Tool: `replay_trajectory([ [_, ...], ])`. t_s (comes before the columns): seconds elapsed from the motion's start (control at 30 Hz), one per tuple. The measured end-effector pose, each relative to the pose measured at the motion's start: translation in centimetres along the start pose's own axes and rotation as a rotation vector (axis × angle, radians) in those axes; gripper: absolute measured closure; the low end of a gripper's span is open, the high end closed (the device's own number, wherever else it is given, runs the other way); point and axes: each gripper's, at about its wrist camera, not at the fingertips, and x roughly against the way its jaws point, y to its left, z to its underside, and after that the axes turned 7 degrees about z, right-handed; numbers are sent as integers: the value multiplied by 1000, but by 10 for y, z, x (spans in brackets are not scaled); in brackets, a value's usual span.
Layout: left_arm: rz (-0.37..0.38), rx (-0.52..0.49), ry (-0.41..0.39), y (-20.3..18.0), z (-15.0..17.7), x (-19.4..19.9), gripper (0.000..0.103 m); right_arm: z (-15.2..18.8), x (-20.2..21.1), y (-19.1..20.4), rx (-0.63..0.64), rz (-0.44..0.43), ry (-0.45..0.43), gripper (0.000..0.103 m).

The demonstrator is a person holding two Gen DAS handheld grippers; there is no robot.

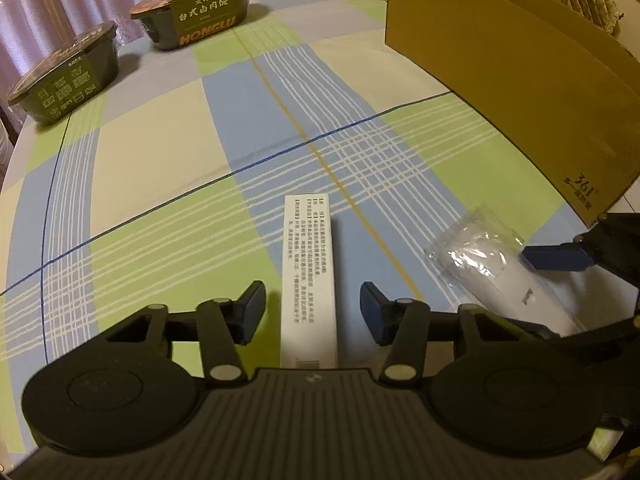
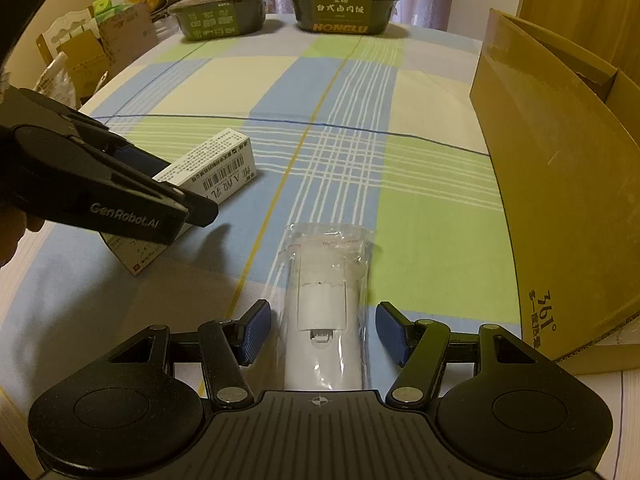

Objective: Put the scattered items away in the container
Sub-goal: 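Lift the medicine box and bagged item and carry both over the cardboard box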

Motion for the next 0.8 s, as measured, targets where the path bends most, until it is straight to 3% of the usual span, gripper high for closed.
replay_trajectory([
  [0.03, -3, 2, 5, 1, 0, -1, 70, 0, 0, 0, 0, -1, 0, 38],
  [0.07, -2, 3, 11, 3, 1, -2, 81, 0, 0, 0, 0, -2, 0, 38],
  [0.33, 0, 45, 3, 1, 8, 15, 81, 2, 3, -1, 13, -2, -4, 61],
  [0.8, 28, 64, 5, -24, 20, 44, 81, 3, 29, -2, 2, -9, -17, 62],
])
